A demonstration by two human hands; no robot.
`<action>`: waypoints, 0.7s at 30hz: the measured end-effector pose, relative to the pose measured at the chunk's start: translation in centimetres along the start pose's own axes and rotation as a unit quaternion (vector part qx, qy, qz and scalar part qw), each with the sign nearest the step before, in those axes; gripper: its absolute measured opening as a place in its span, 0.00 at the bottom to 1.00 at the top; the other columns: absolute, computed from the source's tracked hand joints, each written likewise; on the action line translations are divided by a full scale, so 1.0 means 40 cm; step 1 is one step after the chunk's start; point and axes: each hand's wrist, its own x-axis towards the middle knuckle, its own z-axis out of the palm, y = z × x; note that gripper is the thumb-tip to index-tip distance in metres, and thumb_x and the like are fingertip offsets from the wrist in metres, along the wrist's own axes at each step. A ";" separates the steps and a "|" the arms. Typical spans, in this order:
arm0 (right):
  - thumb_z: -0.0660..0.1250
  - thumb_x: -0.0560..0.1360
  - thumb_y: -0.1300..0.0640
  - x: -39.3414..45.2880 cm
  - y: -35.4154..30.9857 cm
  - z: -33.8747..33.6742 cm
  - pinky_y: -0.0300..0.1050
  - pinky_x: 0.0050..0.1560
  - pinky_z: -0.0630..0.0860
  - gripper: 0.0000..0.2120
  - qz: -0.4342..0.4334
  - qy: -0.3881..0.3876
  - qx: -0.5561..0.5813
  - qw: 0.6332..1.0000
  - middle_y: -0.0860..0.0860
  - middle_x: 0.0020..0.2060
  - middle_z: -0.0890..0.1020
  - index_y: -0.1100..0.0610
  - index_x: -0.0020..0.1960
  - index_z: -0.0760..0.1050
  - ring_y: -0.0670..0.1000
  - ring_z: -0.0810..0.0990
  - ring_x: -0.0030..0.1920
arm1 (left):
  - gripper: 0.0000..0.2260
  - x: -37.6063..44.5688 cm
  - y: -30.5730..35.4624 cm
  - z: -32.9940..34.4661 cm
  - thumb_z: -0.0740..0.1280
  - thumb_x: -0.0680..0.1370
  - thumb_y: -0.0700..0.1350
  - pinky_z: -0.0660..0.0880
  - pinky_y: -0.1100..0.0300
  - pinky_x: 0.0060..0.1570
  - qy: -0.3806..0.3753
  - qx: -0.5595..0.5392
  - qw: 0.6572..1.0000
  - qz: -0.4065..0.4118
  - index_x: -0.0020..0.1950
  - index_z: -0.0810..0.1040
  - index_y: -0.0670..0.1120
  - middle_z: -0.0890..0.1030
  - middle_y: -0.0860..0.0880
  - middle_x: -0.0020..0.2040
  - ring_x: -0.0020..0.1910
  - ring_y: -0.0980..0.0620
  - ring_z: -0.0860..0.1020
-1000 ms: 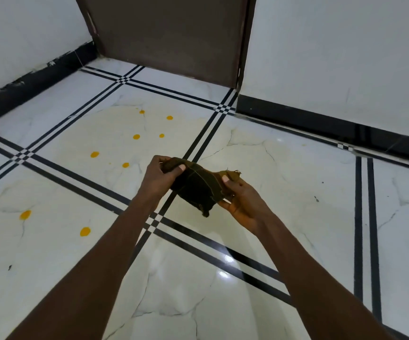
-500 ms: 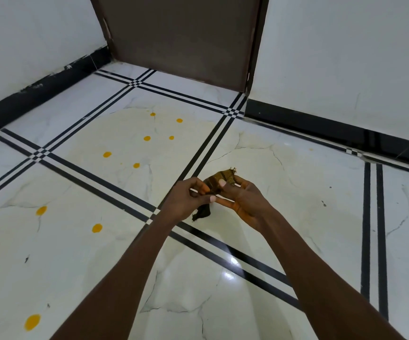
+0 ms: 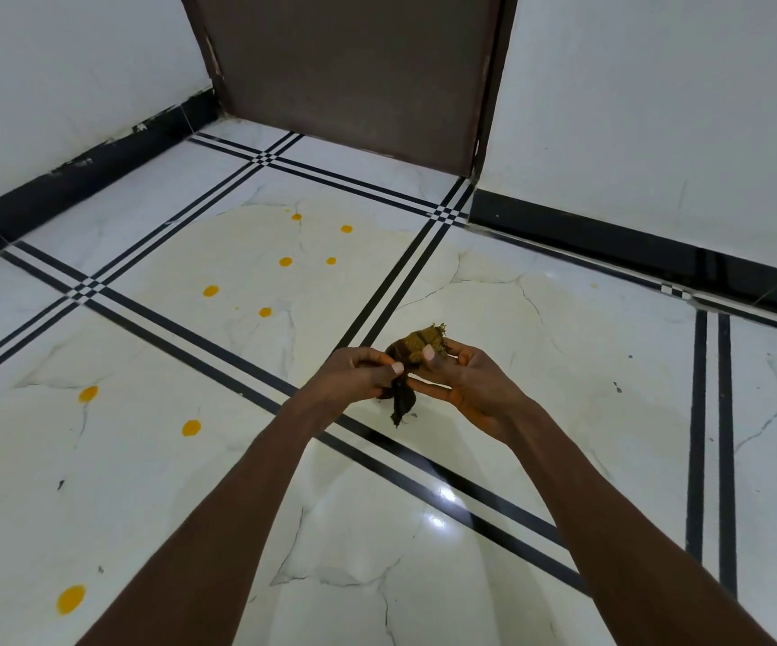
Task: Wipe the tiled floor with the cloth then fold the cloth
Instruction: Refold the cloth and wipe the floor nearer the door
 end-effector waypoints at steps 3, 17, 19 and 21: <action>0.72 0.75 0.51 -0.002 0.001 -0.007 0.52 0.67 0.80 0.24 -0.008 -0.002 0.004 1.000 0.55 0.63 0.86 0.59 0.69 0.79 0.55 0.84 0.65 | 0.08 0.001 0.002 -0.003 0.73 0.79 0.43 0.80 0.66 0.44 0.034 -0.006 0.999 0.025 0.56 0.81 0.42 0.85 0.40 0.57 0.54 0.48 0.84; 0.76 0.77 0.58 0.003 0.042 -0.136 0.50 0.60 0.81 0.26 0.202 0.000 -0.389 0.899 0.58 0.69 0.79 0.55 0.73 0.73 0.58 0.79 0.67 | 0.14 0.008 0.104 -0.047 0.61 0.86 0.52 0.77 0.57 0.54 0.124 0.212 0.950 0.193 0.58 0.80 0.44 0.84 0.46 0.51 0.53 0.48 0.82; 0.79 0.74 0.55 0.014 0.016 -0.114 0.50 0.68 0.76 0.38 0.161 -0.013 -0.484 0.860 0.56 0.77 0.71 0.53 0.79 0.65 0.57 0.72 0.75 | 0.12 -0.003 0.132 -0.054 0.62 0.85 0.52 0.78 0.55 0.55 0.086 0.209 0.952 0.205 0.57 0.81 0.47 0.84 0.48 0.50 0.53 0.48 0.83; 0.79 0.74 0.53 0.014 -0.028 -0.068 0.54 0.78 0.65 0.41 0.051 -0.020 -0.426 0.903 0.50 0.80 0.64 0.48 0.80 0.62 0.53 0.64 0.79 | 0.10 -0.015 0.155 -0.058 0.63 0.85 0.52 0.80 0.53 0.56 0.039 0.210 0.955 0.207 0.56 0.82 0.49 0.85 0.49 0.50 0.54 0.49 0.83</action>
